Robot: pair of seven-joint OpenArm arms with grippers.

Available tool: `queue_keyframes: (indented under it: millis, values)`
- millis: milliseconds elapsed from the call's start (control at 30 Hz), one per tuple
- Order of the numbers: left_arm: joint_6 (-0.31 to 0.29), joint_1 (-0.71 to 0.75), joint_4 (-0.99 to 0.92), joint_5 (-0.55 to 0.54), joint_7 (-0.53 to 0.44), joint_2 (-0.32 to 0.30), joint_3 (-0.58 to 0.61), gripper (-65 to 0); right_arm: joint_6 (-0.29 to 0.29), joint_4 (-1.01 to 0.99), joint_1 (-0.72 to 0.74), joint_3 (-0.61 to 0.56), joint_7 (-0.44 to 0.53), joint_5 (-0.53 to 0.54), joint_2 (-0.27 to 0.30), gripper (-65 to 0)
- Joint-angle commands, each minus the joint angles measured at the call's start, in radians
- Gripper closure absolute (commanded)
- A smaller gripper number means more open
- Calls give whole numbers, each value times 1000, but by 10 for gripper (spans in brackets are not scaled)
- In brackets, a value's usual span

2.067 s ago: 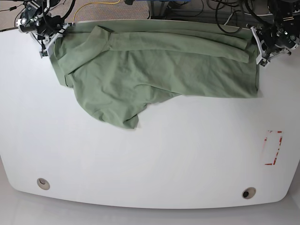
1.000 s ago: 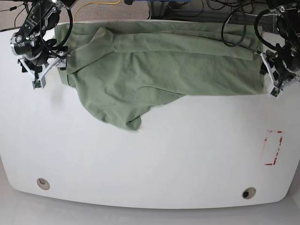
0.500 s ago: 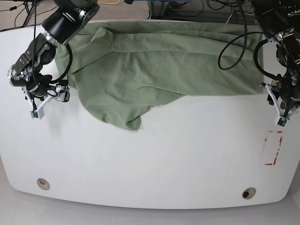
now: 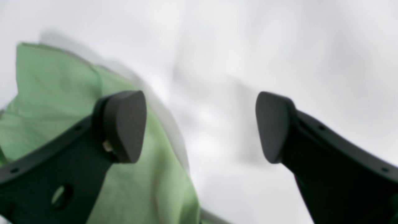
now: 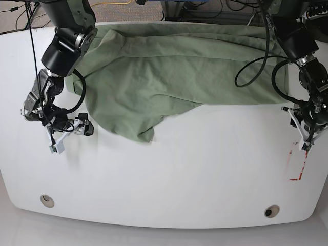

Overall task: Layout the t-shirt on the table in an organized manner, then fold the t-shirt properly
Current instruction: 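Release the shirt and reach both grippers out across the shirt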

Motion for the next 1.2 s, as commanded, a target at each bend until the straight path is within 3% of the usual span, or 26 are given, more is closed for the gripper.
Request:
queue_keyframes:
  millis: [0, 333, 833, 933, 1167]
  values:
    - [-1, -23, 2, 2, -9, -16, -2, -233, 2, -32, 25, -15, 33, 18, 14, -525]
    - [-1, 22, -9, 2, -12, -19, -7, -233, 2, -66, 23, -115, 91, 18, -23, -525]
    - [-1, 83, -9, 0, -13, 6, -7, -232, 2, -66, 34, -139, 93, 18, -90, -523]
    - [-1, 97, -9, 0, -13, 9, -7, -232, 2, -66, 34, -173, 93, 18, -90, -490]
    - [-1, 109, -9, 0, -13, 12, -7, -232, 2, -66, 32, -239, 93, 18, -90, -331]
